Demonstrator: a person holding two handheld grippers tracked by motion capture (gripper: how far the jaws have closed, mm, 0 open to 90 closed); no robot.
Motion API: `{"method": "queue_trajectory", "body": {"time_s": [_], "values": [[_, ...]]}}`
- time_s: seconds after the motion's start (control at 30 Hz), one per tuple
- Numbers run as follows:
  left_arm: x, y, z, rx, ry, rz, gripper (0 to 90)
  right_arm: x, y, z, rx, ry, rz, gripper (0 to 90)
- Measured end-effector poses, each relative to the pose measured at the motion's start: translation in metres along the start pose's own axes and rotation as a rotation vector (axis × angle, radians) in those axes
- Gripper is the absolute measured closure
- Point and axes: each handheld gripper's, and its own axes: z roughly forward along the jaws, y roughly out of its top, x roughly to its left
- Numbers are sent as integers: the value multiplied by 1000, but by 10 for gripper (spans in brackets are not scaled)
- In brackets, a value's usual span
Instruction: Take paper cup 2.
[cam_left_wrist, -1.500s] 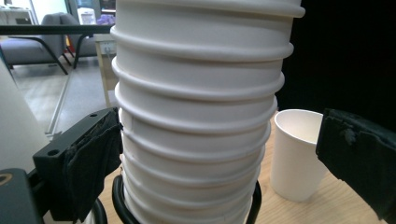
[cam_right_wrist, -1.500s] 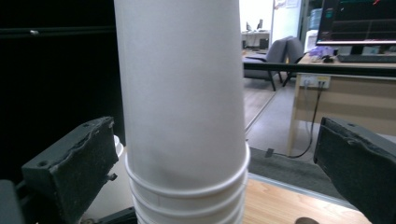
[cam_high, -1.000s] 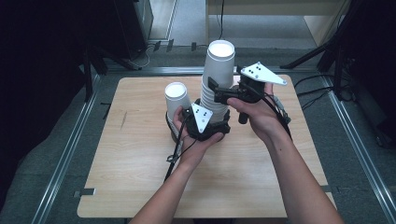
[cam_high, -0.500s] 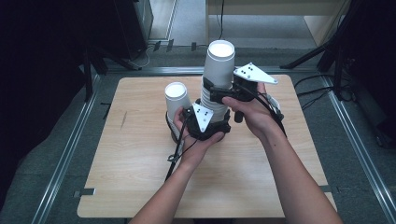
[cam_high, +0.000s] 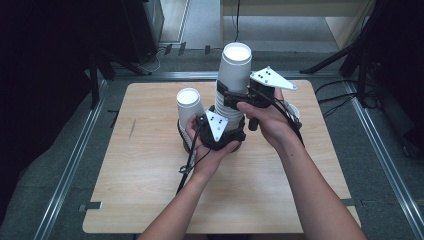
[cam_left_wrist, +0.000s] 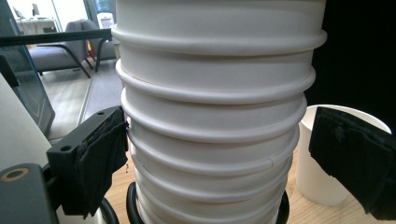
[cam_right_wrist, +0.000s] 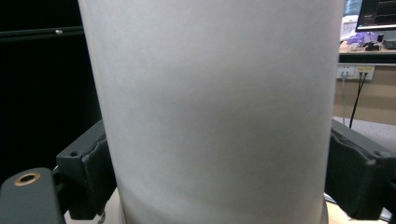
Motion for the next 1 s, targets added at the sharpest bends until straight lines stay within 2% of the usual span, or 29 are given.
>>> {"method": "queue_trajectory", "body": {"time_s": [0.2,0.47,0.73,0.87,1.0], "values": [[0,1,0,3,2,-6,55,2,5,-1,-20,-5,7,106],[1,0,-1,8,2,6,66,4,11,-2,-36,-13,5,112],[1,-1,-1,11,-1,15,67,7,19,-3,-65,-43,-15,120],[1,-1,-2,14,-1,15,67,8,26,-5,-90,-60,6,125],[1,-1,-1,19,6,13,68,9,33,-9,-114,-54,23,127]]}}
